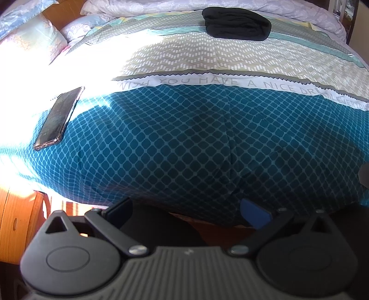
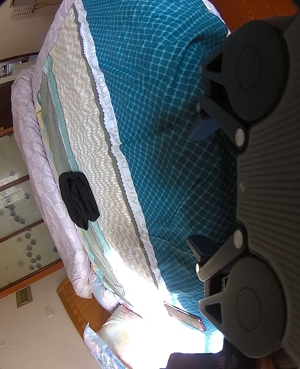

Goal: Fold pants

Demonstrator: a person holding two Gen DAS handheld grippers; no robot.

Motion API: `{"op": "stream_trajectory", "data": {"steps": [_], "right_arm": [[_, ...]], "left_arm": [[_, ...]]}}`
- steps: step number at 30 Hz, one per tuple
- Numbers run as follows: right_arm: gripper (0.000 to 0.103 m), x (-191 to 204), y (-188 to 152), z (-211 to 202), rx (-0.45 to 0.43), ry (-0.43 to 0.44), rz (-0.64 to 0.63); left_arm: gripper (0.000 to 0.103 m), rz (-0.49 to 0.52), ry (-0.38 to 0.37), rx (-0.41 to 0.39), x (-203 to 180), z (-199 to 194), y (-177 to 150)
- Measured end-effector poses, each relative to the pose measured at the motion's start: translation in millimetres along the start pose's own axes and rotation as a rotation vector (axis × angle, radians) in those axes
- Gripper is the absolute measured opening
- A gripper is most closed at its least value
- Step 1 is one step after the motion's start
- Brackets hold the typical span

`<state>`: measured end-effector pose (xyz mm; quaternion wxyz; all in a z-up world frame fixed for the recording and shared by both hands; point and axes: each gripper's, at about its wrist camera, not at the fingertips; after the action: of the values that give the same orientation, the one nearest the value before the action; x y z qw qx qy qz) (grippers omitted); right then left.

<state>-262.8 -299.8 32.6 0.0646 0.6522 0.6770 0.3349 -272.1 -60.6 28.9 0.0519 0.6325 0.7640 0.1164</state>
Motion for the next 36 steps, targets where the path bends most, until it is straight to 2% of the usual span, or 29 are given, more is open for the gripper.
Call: {"op": "stream_trajectory", "data": {"steps": [36], "right_arm": [[0.091, -3.0, 2.0, -0.2, 0.005, 0.003, 0.004]], "left_arm": [[0.103, 0.026, 0.021, -0.001, 1.3, 0.7, 0.4]]}}
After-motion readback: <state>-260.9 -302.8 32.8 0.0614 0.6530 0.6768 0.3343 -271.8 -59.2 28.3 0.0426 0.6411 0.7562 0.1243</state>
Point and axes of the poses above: each gripper's, at about its wrist camera, not at the fingertips, and z roughly the way its jaws point, x to its left, y to its top, and after that the axes turned 15 degrees about x, right-handed
